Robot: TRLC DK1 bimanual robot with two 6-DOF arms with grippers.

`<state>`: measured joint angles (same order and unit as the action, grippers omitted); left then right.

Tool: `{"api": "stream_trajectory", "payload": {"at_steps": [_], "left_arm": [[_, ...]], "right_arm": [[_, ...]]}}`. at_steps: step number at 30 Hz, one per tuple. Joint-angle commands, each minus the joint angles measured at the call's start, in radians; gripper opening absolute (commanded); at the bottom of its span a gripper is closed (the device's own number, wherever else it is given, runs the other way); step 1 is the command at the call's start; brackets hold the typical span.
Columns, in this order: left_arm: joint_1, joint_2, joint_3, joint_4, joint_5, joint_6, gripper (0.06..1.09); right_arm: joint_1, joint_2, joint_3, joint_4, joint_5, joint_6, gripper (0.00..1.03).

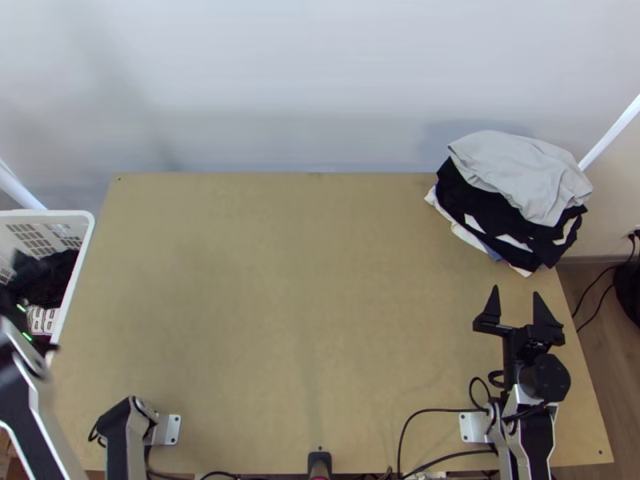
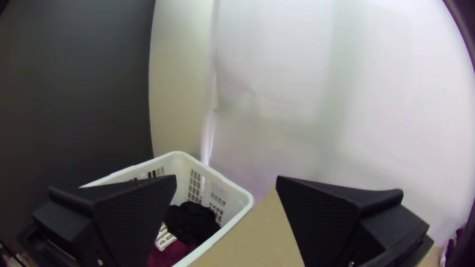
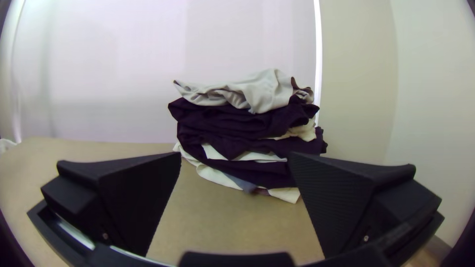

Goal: Fold the t-shirt

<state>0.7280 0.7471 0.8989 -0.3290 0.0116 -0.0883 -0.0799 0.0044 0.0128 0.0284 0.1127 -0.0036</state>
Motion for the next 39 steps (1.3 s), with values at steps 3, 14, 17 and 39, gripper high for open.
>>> {"api": "stream_trajectory", "payload": {"at_steps": [3, 14, 17, 39], "left_arm": [[0.097, 0.287, 0.159, -0.021, 0.051, -0.031, 1.04], [0.26, 0.951, 0.537, -0.11, 0.169, -0.041, 1.04], [0.287, 1.117, 0.644, -0.147, 0.202, -0.041, 1.04], [0.324, 1.973, 1.341, -0.426, 0.053, 0.036, 1.04]], "right_arm": [[-0.003, -0.006, -0.007, -0.016, 0.007, 0.013, 0.98], [-0.003, -0.006, -0.007, -0.015, 0.007, 0.013, 0.98], [-0.003, -0.006, -0.007, -0.016, 0.007, 0.013, 0.98], [-0.003, -0.006, -0.007, -0.016, 0.007, 0.013, 0.98]]}}
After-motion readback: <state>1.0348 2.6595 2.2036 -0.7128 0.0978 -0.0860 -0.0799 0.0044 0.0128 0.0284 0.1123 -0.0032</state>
